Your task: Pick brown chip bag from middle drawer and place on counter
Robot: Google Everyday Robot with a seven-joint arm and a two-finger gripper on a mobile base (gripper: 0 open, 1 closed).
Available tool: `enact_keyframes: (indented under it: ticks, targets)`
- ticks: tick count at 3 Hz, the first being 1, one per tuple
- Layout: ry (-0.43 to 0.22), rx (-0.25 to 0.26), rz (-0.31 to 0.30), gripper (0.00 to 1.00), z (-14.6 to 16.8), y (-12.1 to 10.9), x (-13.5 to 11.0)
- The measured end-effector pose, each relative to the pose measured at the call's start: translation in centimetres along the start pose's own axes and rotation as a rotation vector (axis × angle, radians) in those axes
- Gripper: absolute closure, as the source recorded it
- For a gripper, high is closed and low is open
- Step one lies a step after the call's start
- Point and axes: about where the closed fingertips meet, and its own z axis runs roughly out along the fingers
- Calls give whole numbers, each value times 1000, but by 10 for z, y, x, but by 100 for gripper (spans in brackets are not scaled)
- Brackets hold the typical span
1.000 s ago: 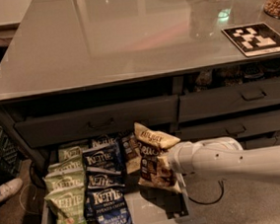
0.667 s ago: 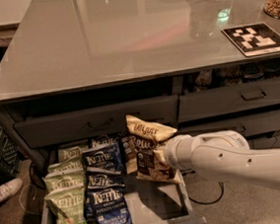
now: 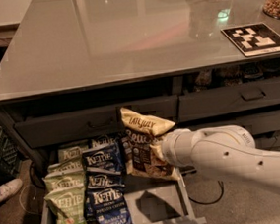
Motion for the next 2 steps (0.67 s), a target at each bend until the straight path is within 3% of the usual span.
enact_keyframes:
  ticks: [2]
  targets:
    - [-73,22,-112,100,-61,18,-73]
